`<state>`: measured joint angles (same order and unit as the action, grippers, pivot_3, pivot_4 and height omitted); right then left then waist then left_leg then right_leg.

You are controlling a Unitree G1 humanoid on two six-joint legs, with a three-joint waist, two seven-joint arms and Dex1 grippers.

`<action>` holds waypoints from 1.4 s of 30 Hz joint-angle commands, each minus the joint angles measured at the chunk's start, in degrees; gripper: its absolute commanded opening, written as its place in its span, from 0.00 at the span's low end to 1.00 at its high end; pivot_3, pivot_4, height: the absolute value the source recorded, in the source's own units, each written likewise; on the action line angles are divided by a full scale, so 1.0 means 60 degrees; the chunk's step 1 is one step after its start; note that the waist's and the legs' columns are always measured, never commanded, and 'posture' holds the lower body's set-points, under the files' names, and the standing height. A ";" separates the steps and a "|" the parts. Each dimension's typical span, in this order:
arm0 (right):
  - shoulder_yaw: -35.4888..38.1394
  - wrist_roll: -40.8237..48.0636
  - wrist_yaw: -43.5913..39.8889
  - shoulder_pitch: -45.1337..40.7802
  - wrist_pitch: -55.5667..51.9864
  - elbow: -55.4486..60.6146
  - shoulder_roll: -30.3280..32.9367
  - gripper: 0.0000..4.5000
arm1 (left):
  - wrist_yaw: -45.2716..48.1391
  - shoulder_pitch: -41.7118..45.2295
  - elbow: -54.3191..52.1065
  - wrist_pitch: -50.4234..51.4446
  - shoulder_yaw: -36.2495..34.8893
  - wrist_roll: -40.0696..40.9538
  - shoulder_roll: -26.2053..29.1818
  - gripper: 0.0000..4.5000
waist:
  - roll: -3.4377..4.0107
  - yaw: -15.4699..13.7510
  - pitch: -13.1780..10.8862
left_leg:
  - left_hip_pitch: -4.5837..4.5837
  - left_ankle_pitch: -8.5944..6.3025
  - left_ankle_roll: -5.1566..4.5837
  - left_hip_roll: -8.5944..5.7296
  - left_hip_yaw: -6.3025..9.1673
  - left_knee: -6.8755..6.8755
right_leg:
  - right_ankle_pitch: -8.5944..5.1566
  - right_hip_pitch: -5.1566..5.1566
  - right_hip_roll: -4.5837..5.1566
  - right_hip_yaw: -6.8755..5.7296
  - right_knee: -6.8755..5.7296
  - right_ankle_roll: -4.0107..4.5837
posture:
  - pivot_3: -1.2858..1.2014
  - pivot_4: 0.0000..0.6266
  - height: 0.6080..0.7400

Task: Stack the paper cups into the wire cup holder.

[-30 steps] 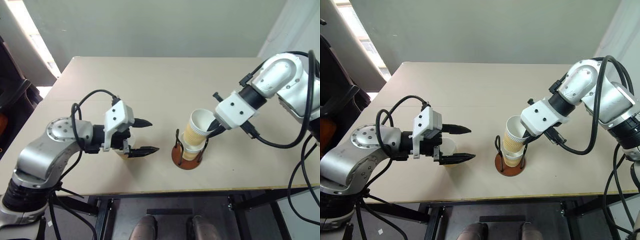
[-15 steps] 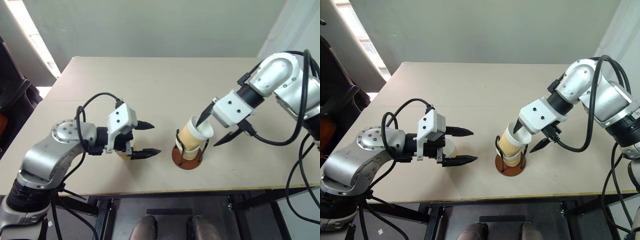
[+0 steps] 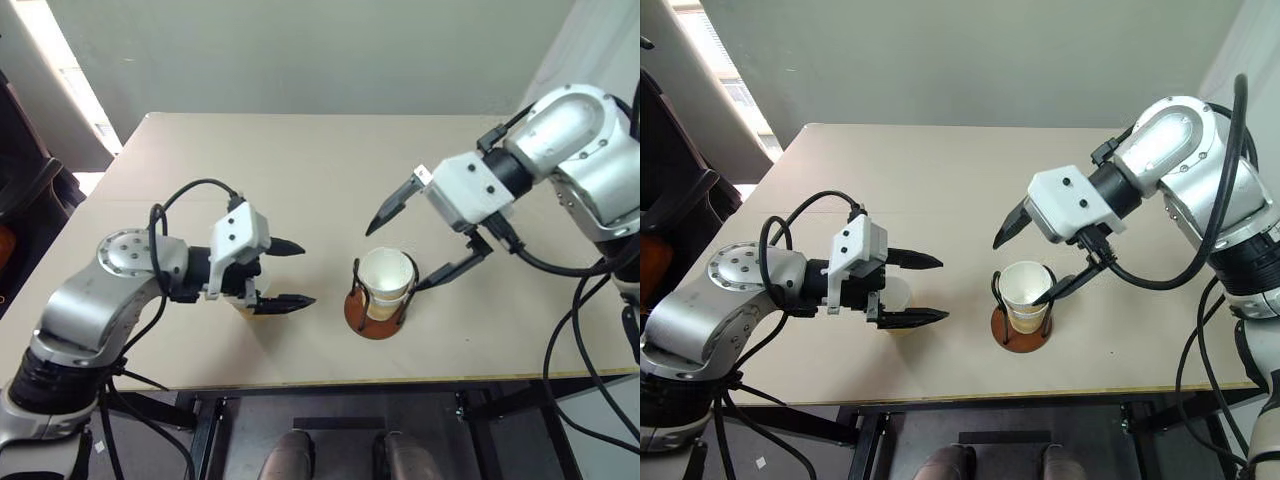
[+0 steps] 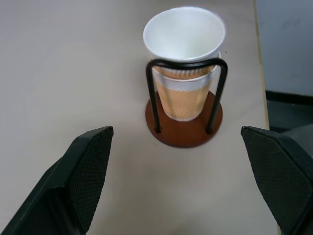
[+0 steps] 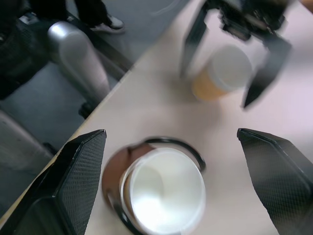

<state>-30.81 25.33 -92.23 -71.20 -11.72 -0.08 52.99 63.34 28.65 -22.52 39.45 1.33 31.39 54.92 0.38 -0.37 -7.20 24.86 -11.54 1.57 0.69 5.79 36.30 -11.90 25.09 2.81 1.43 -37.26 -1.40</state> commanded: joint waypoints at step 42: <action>0.8022 0.4277 0.5553 0.7795 -0.6491 0.5060 0.0119 1.00 | 0.4714 0.3039 0.3588 -0.3622 0.1578 -0.2425 0.0446 0.00 | -0.0031 -0.0211 0.0010 | 0.0057 0.0006 0.0030 0.0019 0.0028 0.0027 | 0.0044 0.0027 -0.0047 0.0011 0.0030 -0.0035 | 0.52 0.24 1.00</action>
<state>11.57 49.09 -57.56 -25.29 -51.01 29.42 51.73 88.45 42.39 -1.78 19.01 13.20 14.24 57.92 0.19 -1.63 -7.14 25.26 -11.46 1.74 0.78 6.01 36.48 -11.61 25.25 2.52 1.49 -37.06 -1.64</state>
